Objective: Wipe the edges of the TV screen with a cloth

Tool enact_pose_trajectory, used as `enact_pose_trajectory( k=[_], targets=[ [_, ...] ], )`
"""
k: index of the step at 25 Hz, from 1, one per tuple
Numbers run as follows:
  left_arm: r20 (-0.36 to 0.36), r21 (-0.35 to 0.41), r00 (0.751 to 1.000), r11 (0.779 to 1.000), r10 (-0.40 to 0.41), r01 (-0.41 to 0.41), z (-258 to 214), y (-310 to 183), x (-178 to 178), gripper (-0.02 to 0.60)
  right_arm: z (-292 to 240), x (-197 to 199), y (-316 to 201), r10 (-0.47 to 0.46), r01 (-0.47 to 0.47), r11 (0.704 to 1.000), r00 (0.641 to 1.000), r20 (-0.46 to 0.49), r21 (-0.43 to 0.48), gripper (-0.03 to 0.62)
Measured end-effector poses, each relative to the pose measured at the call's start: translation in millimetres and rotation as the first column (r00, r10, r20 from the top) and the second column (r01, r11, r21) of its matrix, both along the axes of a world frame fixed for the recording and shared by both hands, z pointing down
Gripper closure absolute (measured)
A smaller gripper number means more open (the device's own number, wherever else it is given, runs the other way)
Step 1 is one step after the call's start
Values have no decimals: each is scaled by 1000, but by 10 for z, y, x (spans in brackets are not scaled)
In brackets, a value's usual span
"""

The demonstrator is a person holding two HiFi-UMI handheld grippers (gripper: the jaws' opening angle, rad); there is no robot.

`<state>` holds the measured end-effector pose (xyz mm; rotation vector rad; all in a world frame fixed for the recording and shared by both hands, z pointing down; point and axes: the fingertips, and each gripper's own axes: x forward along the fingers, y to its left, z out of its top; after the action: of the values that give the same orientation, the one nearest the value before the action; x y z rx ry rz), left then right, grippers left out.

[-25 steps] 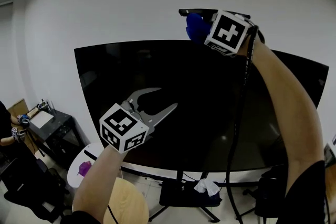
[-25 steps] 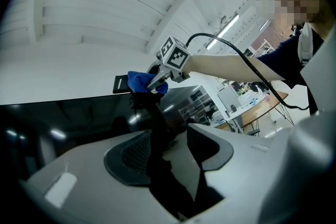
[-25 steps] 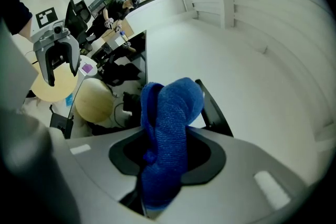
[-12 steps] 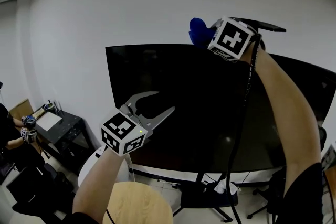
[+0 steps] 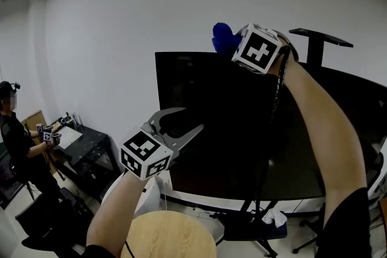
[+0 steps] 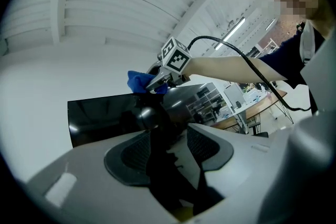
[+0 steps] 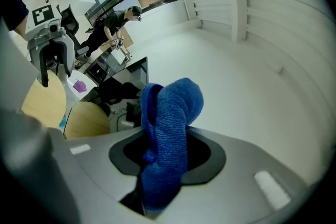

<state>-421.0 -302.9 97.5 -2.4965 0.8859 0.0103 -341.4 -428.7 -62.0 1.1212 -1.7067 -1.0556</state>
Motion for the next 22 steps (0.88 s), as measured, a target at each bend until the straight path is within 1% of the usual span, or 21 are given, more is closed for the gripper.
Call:
enact_pose_trajectory(
  k=[6,15,19,22],
  targets=[
    [-17,1,1000,1000,-21,21,14,-44,-413,387,27,-510,-94,-6,6,1000,1000,-26,5,450],
    [-42,-24,997,998,-65,64,138,-135,-979,387,46,-1239,-197,-66,67,998,997,-47,16,450],
    [-44,-26,996,997,-78,77,176,-168,-1156,387,70,-1544,-242,-86,88,996,995,-53,24,450],
    [-40,-28,995,996,-86,85,207,-198,-1249,387,95,-1760,-288,-100,103,994,991,-85,34,450]
  ],
)
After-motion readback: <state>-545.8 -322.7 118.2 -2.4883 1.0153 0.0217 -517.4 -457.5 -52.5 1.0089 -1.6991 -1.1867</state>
